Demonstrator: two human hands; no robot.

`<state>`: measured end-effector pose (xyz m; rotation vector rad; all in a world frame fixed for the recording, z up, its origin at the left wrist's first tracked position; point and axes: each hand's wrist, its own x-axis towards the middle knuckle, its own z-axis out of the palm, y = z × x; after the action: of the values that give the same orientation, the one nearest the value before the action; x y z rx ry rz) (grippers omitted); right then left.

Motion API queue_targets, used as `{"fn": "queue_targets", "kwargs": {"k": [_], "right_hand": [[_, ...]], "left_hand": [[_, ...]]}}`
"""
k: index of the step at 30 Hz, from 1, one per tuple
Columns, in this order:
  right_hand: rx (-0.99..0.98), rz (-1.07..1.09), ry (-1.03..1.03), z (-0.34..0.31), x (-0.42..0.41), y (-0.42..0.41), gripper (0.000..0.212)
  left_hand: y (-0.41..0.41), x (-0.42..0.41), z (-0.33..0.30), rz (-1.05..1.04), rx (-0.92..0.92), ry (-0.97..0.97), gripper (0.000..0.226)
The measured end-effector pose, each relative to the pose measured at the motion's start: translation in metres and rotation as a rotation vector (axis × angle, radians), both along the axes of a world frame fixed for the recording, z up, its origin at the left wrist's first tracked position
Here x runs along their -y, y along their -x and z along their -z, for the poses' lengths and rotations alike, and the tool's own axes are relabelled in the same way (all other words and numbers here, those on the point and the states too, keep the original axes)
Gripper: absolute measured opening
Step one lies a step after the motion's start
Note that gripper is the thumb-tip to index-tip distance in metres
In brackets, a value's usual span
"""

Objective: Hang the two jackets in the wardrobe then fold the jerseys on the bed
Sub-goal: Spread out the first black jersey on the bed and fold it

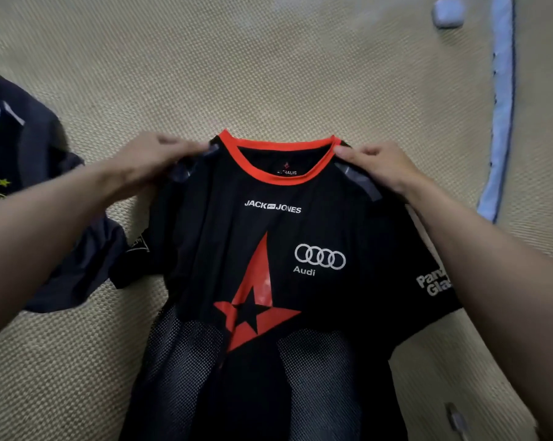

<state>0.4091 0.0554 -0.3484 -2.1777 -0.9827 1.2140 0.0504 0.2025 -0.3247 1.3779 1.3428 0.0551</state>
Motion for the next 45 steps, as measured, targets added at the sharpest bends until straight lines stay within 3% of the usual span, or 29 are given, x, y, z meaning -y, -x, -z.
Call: {"fn": "queue_targets", "kwargs": {"k": [3, 7, 9, 11, 13, 17, 19, 21, 23, 25, 27, 31, 35, 41, 43, 45], "right_hand": [[-0.053, -0.075, 0.298, -0.022, 0.033, -0.023, 0.079], [-0.249, -0.175, 0.562, -0.049, 0.095, -0.040, 0.037], [-0.337, -0.111, 0.602, -0.049, 0.128, -0.049, 0.035], [-0.378, 0.011, 0.555, -0.043, 0.152, -0.054, 0.062], [-0.335, 0.175, 0.443, -0.037, 0.172, -0.058, 0.070], [-0.243, 0.324, 0.276, -0.049, 0.181, -0.042, 0.032], [-0.181, 0.278, 0.252, -0.050, 0.184, -0.043, 0.030], [-0.140, 0.167, 0.293, -0.058, 0.188, -0.044, 0.036], [-0.106, 0.017, 0.351, -0.063, 0.194, -0.048, 0.039], [-0.011, -0.037, 0.342, -0.065, 0.201, -0.056, 0.024], [0.126, -0.011, 0.291, -0.062, 0.205, -0.063, 0.034], [0.436, -0.110, 0.296, -0.054, 0.201, -0.068, 0.032], [0.656, -0.161, 0.321, -0.051, 0.197, -0.068, 0.035], [1.032, 0.018, 0.137, -0.050, 0.201, -0.035, 0.032], [1.019, -0.022, 0.000, -0.061, 0.209, -0.007, 0.036], [0.801, -0.097, -0.071, -0.068, 0.226, 0.031, 0.029]], "left_hand": [[0.019, 0.022, -0.008, -0.073, -0.008, 0.065, 0.042], [0.025, 0.035, -0.022, -0.204, 0.049, 0.193, 0.039], [0.028, 0.041, -0.021, -0.147, -0.002, 0.172, 0.024], [0.032, 0.043, -0.018, -0.114, -0.074, 0.094, 0.006], [0.027, 0.044, -0.015, -0.112, -0.142, -0.026, 0.009], [0.016, 0.050, -0.015, -0.110, -0.265, -0.291, 0.016], [0.006, 0.061, -0.020, 0.089, -0.456, -0.642, 0.038], [-0.017, 0.091, -0.028, 0.380, -0.472, -0.894, 0.048], [-0.049, 0.138, -0.032, 0.646, -0.355, -0.909, 0.056], [-0.083, 0.196, -0.021, 0.819, -0.252, -0.868, 0.064], [-0.113, 0.252, -0.002, 0.905, -0.215, -0.828, 0.068], [-0.145, 0.317, 0.024, 0.951, -0.317, -0.754, 0.076], [-0.145, 0.329, 0.023, 0.843, -0.409, -0.752, 0.081], [-0.113, 0.341, 0.024, 0.936, -0.396, -0.772, 0.079], [-0.096, 0.347, 0.021, 0.941, -0.297, -0.773, 0.071], [-0.069, 0.355, 0.015, 0.917, -0.237, -0.778, 0.063]]}}
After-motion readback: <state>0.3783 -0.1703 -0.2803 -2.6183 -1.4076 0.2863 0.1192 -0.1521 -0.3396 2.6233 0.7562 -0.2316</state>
